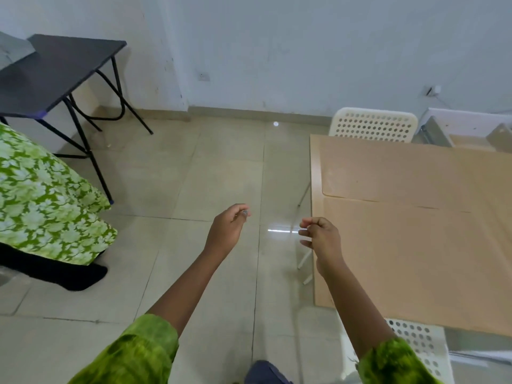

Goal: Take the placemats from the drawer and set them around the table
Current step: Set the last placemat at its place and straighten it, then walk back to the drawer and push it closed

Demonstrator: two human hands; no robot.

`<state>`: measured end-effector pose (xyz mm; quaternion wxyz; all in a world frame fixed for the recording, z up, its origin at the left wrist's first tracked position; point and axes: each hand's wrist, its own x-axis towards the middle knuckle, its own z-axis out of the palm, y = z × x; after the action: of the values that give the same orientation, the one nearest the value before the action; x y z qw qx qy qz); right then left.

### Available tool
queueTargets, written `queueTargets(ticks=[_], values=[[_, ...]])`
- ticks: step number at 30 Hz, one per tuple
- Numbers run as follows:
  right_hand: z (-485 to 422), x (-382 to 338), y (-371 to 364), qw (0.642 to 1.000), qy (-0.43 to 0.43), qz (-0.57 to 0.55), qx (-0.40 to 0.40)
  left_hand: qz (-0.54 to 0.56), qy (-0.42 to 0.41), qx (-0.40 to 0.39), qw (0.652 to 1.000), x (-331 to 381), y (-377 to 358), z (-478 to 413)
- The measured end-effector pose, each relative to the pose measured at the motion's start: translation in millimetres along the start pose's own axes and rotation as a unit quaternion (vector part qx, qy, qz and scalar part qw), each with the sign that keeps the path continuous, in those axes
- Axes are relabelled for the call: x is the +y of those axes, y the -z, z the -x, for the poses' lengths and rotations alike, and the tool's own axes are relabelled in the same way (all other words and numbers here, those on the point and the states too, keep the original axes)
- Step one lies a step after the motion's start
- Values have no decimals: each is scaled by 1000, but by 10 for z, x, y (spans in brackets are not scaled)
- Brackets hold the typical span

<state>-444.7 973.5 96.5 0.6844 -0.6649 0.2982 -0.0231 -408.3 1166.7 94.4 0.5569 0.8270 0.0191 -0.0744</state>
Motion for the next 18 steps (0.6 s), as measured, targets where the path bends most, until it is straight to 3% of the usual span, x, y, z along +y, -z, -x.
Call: queueTargets(ticks=[18], values=[[-2377, -1412, -988, 997, 10, -52, 47, 55, -40, -45, 997, 869, 200, -2997]])
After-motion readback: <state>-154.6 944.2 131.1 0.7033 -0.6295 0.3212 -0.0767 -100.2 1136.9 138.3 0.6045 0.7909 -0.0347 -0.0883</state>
